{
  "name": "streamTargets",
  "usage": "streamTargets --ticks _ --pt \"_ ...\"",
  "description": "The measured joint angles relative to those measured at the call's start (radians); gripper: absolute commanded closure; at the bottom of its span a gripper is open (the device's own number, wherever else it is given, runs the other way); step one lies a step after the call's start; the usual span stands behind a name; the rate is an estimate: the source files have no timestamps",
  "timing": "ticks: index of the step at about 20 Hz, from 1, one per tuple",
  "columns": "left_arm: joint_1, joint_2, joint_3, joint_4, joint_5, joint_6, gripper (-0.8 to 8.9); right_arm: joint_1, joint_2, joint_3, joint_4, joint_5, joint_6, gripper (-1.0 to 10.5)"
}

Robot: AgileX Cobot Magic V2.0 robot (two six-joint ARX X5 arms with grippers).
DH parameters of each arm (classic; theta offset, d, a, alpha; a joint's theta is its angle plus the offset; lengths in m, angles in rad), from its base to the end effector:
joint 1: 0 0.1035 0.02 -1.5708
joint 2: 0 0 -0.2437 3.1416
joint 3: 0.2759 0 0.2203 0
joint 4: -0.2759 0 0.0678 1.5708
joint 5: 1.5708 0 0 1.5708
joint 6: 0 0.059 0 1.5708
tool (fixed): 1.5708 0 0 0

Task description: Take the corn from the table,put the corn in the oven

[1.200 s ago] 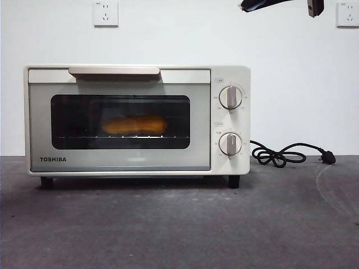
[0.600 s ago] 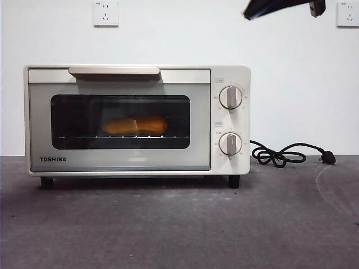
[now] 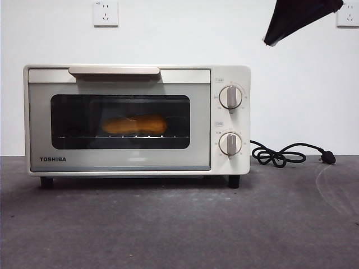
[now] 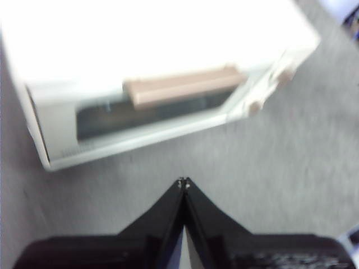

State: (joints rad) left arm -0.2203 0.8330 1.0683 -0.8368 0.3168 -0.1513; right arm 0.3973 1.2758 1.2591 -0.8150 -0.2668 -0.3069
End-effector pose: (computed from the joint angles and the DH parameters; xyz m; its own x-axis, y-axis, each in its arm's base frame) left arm 0.1427 -0.0508 0.3215 0.6964 -0.4752 -0.5377 0.3698 0.8798 -0.2985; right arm 0.2209 0.1096 0.3010 0.4972 0.4945 -0.7129 -0.7178 0.6960 -0.0178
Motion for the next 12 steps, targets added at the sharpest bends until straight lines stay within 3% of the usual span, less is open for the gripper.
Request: streamTargets --ticks 5,12 --pt "0.055 -0.111 0.000 0.077 -0.009 -0.003 8.17 0.000 0.000 0.000 0.049 0.063 0.000 9.5" --pt "0.134 -0.267 -0.151 0.556 -0.021 0.001 8.17 0.000 0.000 0.000 0.092 0.084 0.000 9.5"
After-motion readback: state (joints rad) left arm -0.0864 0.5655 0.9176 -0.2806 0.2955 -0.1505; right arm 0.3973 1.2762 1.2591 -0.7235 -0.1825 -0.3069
